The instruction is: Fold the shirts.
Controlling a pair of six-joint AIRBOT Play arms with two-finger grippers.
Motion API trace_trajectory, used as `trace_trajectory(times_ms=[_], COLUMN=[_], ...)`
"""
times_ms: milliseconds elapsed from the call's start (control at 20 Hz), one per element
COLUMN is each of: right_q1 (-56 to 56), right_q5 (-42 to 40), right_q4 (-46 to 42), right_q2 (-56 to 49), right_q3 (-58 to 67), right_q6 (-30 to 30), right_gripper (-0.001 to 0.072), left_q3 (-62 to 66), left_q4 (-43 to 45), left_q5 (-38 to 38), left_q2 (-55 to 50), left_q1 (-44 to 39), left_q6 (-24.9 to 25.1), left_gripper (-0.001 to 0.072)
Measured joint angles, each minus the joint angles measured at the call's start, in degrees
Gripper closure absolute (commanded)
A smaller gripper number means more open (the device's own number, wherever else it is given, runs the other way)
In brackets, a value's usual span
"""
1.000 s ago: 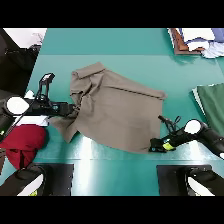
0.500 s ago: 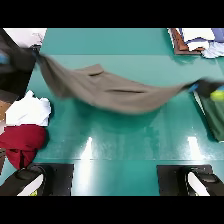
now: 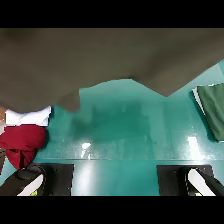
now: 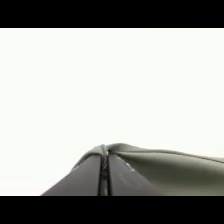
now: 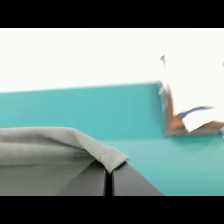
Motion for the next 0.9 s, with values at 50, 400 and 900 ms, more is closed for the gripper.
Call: trace_trajectory(times_ms=[50, 400, 900], right_q1=[-1.1, -1.3, 15.3], right_q5=[0.7, 3.0, 7.2], right_q4=[0.0, -1.2, -13.9], right_q2=[-0.1, -2.1, -32.1], right_q3=[1.4, -7.5, -16.7], right_q6=[-0.1, -0.2, 3.4], right_gripper=[0.0697, 0.0698, 0.0698], left_q3=[0.6, -16.6, -36.3], left_q4=[-0.5, -0.2, 1.5], left_q5=[0.2, -3.3, -1.9], left_q2=[0.0, -2.5, -30.4], left_q1=[0.0, 0.0, 3.7], left_q6=[-0.3, -1.7, -2.0], left_gripper=[0.0680, 0.0680, 0.0680])
